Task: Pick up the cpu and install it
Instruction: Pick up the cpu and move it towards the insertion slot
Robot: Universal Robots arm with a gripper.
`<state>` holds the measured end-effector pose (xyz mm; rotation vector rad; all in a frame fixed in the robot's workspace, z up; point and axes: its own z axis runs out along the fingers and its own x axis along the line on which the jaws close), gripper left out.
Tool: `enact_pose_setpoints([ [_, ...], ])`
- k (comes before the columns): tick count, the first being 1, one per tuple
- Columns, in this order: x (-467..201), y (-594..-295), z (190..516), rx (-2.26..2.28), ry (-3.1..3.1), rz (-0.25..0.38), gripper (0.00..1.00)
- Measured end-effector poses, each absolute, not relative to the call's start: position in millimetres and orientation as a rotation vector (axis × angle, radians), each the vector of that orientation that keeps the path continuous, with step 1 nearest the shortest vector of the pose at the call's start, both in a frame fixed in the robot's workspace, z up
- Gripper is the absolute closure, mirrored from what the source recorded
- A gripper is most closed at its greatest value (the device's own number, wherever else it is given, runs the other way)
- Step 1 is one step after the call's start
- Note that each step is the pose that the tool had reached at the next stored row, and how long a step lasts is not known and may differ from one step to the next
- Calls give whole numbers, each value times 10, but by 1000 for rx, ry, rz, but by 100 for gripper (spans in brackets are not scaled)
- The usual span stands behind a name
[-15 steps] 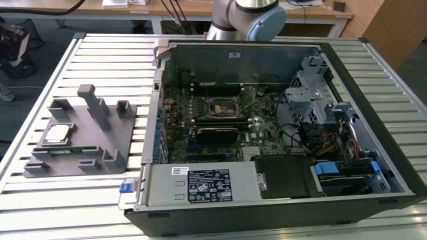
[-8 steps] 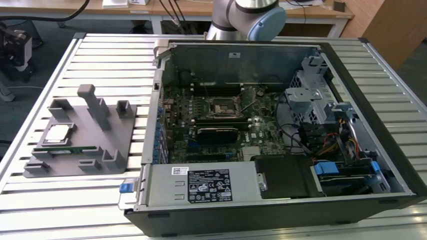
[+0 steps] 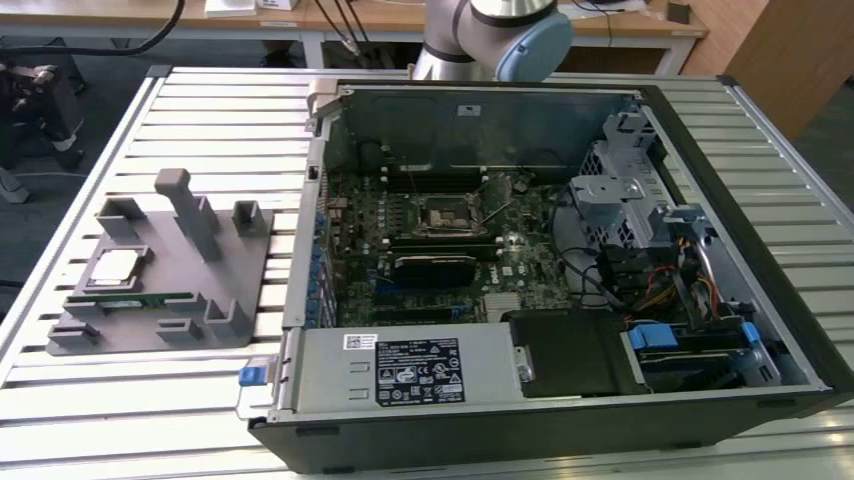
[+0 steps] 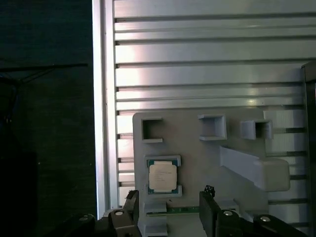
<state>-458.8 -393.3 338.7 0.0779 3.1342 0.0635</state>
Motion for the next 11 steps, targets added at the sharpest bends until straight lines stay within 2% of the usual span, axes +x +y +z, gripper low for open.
enact_pose_setpoints([
  [1, -4588, -3940, 3370, 70, 3138, 64, 42],
  [2, -4588, -3948, 3352, 61, 3142, 63, 36],
  [11, -4589, -3986, 3212, 31, 3151, 63, 36],
])
